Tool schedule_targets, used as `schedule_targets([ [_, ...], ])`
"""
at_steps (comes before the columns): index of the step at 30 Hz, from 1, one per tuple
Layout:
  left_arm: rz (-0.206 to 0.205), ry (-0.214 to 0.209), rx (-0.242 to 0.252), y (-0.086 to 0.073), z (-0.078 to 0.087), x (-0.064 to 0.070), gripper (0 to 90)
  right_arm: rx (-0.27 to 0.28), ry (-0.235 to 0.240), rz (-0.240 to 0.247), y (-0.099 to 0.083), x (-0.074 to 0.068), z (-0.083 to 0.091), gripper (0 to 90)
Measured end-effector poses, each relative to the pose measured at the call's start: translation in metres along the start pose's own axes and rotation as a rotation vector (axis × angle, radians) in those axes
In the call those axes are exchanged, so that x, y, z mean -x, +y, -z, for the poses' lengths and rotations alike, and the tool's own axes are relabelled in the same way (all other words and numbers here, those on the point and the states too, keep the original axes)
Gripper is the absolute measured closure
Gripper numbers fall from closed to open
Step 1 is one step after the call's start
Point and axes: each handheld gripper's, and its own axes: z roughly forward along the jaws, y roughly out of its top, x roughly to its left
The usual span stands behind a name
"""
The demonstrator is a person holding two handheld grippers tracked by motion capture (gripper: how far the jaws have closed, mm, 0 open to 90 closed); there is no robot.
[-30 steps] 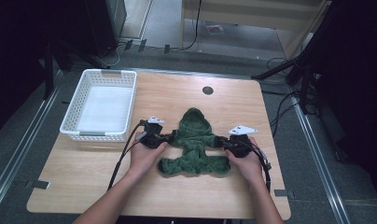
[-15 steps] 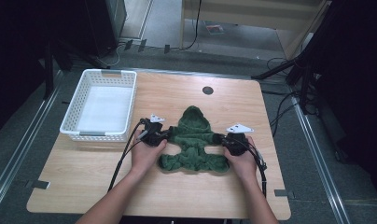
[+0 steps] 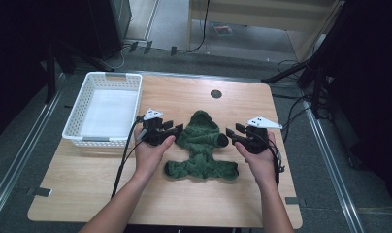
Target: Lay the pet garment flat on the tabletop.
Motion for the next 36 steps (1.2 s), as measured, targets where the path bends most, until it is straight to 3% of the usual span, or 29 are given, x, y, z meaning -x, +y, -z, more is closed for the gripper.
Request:
schedule_targets([
  [1, -0.002, -0.02, -0.014, -0.001, -0.004, 0.002, 53.2, 0.018, 0.021, -0.022, 0.001, -0.001, -0.002, 64.4],
  [3, -0.022, -0.027, -0.035, -0.004, -0.014, 0.008, 53.3, 0.06, 0.114, -0.064, 0.001, -0.007, -0.009, 73.7],
  [4, -0.023, -0.028, -0.047, -0.006, -0.02, 0.009, 53.8, 0.059, 0.13, -0.049, 0.001, -0.015, -0.014, 75.9],
  [5, -0.01, -0.025, -0.063, -0.008, -0.029, 0.01, 54.3, 0.048, 0.117, -0.018, 0.001, -0.025, -0.021, 77.3],
  [6, -0.002, -0.022, -0.078, -0.01, -0.035, 0.01, 56.6, 0.015, 0.084, 0.041, 0.0, -0.043, -0.039, 80.2],
  [7, 0.001, -0.012, -0.098, -0.013, -0.043, 0.01, 56.6, 0.015, 0.084, 0.041, 0.0, -0.043, -0.039, 80.2],
  [9, -0.007, 0.022, -0.146, -0.02, -0.055, 0.007, 60.0, -0.046, 0.014, 0.096, -0.005, -0.052, -0.061, 81.9],
  [10, -0.005, 0.029, -0.176, -0.023, -0.058, 0.005, 62.2, -0.082, -0.014, 0.115, -0.01, -0.052, -0.071, 82.2],
  [12, -0.019, 0.045, -0.195, -0.025, -0.057, 0.004, 64.8, -0.142, 0.0, 0.077, -0.021, -0.045, -0.083, 82.2],
  [16, -0.058, 0.061, -0.236, -0.029, -0.054, -0.001, 68.7, -0.186, 0.014, 0.087, -0.039, -0.038, -0.081, 82.4],
  [18, -0.068, 0.06, -0.208, -0.033, -0.053, -0.001, 70.4, -0.185, 0.03, 0.051, -0.044, -0.035, -0.078, 82.5],
  [21, -0.1, 0.102, -0.213, -0.033, -0.054, 0.003, 72.8, -0.188, 0.032, 0.018, -0.044, -0.031, -0.079, 84.2],
  [26, -0.022, 0.09, -0.195, -0.028, -0.058, -0.008, 79.0, -0.184, 0.022, -0.077, -0.04, -0.018, -0.09, 88.6],
  [31, -0.059, 0.16, -0.191, -0.016, -0.071, -0.011, 79.5, -0.178, -0.011, -0.068, -0.031, -0.014, -0.105, 90.0],
  [36, -0.041, 0.192, -0.17, -0.004, -0.083, -0.02, 79.2, -0.171, -0.029, -0.068, -0.02, -0.01, -0.122, 90.0],
])
